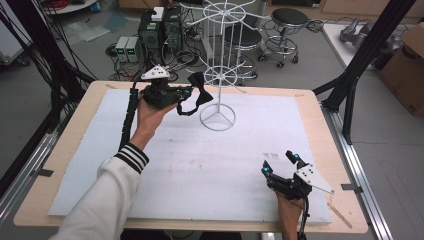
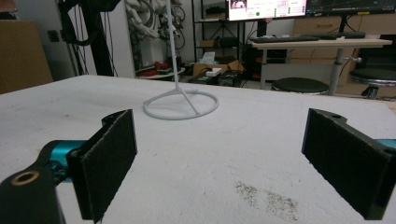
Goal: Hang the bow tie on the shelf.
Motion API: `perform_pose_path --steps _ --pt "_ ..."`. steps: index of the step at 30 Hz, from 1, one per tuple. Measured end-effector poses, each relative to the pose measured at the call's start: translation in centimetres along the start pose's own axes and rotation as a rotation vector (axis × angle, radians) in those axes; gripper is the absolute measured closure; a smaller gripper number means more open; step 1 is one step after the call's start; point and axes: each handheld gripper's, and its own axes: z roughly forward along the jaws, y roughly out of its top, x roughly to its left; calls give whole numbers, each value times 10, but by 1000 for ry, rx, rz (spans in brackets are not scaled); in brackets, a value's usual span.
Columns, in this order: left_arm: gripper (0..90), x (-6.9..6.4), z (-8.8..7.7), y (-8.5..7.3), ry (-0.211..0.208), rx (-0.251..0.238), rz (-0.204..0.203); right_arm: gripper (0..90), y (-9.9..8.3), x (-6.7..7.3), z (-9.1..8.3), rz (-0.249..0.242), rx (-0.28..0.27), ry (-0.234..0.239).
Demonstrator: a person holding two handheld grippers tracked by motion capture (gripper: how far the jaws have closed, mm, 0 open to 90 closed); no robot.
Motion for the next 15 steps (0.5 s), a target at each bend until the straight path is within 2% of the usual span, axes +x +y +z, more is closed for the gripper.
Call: perform_pose_path --steps 15 --pt "878 -5 19 -6 11 6 2 92 0 0 0 0 0 0"
